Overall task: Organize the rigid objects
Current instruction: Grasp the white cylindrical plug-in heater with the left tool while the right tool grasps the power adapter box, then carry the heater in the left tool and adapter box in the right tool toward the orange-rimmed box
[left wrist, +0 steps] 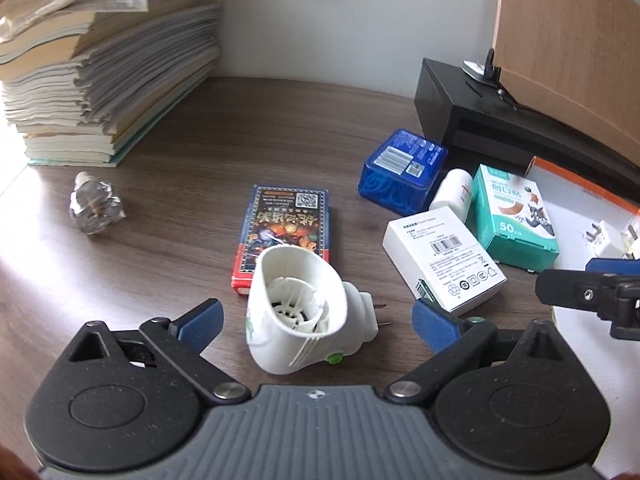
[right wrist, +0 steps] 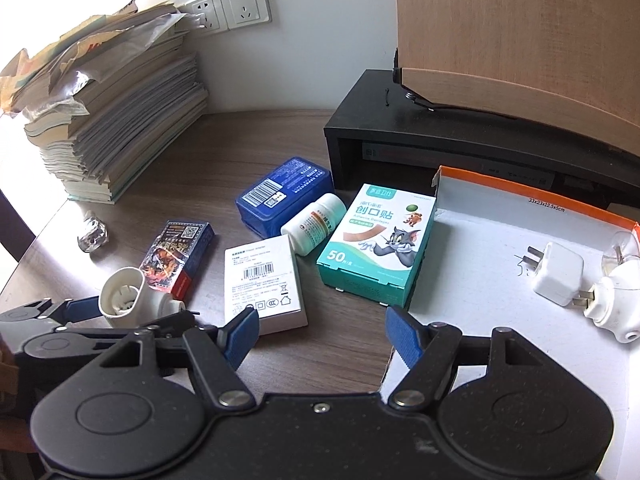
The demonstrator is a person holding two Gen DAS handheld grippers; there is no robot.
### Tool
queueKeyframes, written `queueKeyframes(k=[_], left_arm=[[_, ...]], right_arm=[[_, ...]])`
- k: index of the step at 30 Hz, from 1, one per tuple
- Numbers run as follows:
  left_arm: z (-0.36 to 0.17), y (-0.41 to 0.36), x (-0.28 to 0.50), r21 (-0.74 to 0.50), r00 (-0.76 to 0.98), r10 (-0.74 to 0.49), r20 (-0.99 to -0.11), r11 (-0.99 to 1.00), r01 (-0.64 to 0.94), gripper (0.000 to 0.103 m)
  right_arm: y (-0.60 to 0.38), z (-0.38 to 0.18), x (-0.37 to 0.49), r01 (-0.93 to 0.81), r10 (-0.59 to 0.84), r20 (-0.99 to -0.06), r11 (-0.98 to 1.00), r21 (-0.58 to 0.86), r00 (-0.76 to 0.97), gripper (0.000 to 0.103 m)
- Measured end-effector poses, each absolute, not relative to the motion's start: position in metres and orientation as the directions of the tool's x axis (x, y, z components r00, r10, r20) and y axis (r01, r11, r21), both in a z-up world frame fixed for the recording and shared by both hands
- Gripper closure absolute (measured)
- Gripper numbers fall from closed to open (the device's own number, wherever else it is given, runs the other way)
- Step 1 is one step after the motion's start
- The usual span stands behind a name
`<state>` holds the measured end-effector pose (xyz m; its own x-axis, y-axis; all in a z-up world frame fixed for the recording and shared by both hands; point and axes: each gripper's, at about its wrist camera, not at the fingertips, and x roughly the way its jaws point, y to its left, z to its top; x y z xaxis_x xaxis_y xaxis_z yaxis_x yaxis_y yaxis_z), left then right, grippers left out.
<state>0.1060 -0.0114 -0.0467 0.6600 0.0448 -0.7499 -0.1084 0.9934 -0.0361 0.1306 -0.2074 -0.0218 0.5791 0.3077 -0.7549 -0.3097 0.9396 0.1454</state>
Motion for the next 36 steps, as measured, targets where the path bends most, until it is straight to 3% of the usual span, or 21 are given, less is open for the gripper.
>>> queueKeyframes(k=[2, 4, 6, 8, 19, 29, 30, 31, 36], left_arm=[[-0.051, -0.011, 0.109, -0.036, 0.665, 0.038, -0.746, 0.995, -0.097, 0.003], [-0.055, -0.009, 0.112, -0.054, 0.664, 0.01, -0.747, 0.996, -0.076, 0.02], [-0.056, -0.005, 0.112, -0.074, 0.67, -0.012, -0.743, 0.995, -0.063, 0.021], [-0.053, -0.002, 0.11, -0.084, 0.679, -0.022, -0.734, 0.995, -0.058, 0.032], [-0.038, 0.028, 0.093, -0.142, 0.69, -0.047, -0.723, 0.987, -0.082, 0.032], [-0.024, 0.05, 0.092, -0.171, 0.708, -0.035, -0.705, 0.978, -0.121, 0.032], [-0.024, 0.052, 0.092, -0.17, 0.708, -0.032, -0.705, 0.978, -0.125, 0.032], [-0.023, 0.053, 0.093, -0.169, 0.708, -0.029, -0.706, 0.977, -0.128, 0.032], [-0.019, 0.053, 0.097, -0.17, 0.713, -0.026, -0.701, 0.976, -0.132, 0.032]], right_arm=[[-0.205, -0.023, 0.132, -0.31, 0.305, -0.758, 0.94, 0.142, 0.576, 0.02], [-0.202, -0.025, 0.134, -0.312, 0.306, -0.761, 0.939, 0.143, 0.572, 0.02], [-0.198, -0.026, 0.136, -0.314, 0.307, -0.765, 0.938, 0.144, 0.567, 0.02], [-0.194, -0.028, 0.138, -0.32, 0.311, -0.767, 0.936, 0.146, 0.561, 0.02], [-0.156, -0.041, 0.16, -0.375, 0.345, -0.787, 0.914, 0.157, 0.512, 0.02], [-0.122, -0.068, 0.188, -0.429, 0.293, -0.827, 0.901, 0.07, 0.48, 0.017], [-0.119, -0.068, 0.189, -0.434, 0.283, -0.828, 0.899, 0.053, 0.485, 0.018], [-0.117, -0.067, 0.188, -0.434, 0.274, -0.823, 0.9, 0.037, 0.498, 0.031], [-0.123, -0.059, 0.176, -0.431, 0.293, -0.808, 0.901, 0.054, 0.512, 0.032]])
